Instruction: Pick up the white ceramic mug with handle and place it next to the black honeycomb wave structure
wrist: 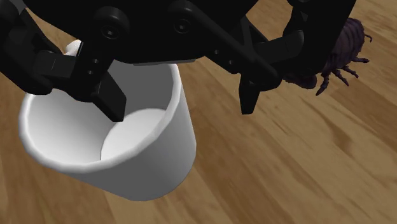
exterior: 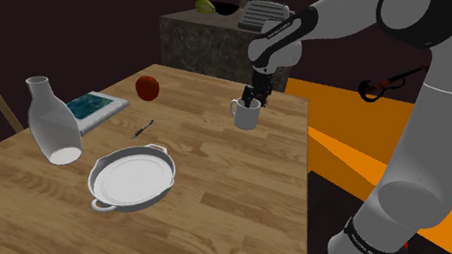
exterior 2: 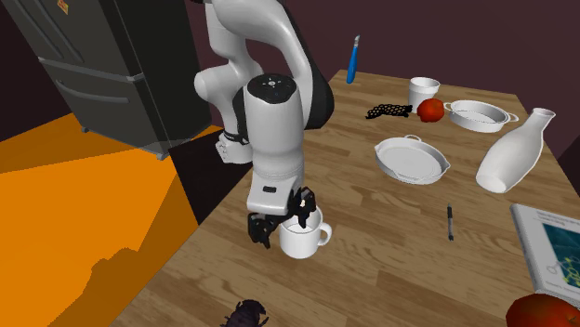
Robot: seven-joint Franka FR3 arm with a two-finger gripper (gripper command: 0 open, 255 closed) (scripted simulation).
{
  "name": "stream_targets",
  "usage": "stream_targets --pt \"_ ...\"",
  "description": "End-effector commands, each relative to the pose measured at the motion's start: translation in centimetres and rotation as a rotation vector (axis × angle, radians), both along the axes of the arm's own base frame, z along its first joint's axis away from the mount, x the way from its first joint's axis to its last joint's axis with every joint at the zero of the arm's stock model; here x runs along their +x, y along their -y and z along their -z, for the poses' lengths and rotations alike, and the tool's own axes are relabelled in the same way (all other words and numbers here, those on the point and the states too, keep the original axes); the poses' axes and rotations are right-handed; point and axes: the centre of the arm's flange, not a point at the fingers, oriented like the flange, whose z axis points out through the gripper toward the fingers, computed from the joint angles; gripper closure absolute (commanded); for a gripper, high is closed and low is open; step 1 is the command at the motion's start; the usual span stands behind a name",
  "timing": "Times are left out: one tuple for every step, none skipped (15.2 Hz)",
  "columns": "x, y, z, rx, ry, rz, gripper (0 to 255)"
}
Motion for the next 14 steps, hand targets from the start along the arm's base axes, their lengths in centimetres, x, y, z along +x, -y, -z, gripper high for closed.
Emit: stream_targets --pt "0.0 0.0 0.0 0.000 0.000 0.000 0" --pt "0.0 0.0 0.0 0.000 0.000 0.000 0" --pt "0.0 0.0 0.0 0.000 0.000 0.000 255" --pt "0.0 0.0 0.0 0.000 0.000 0.000 255" --pt "0.0 0.0 0.0 0.000 0.000 0.000 255" --pt "0.0 0.0 0.0 0.000 0.000 0.000 255" --pt "0.0 0.0 0.0 0.000 0.000 0.000 255" --pt "0.0 0.0 0.0 0.000 0.000 0.000 255" --pt "0.0 0.0 0.0 0.000 0.000 0.000 255" --pt "0.0 0.0 0.0 0.000 0.000 0.000 255" --pt "0.0 0.0 0.0 0.000 0.000 0.000 255" --pt "0.0 0.0 0.0 0.000 0.000 0.000 255" --pt "0.0 0.0 -0.5 0.000 0.000 0.000 255" --pt "0.0 0.0 -1.0 0.000 0.000 0.000 255"
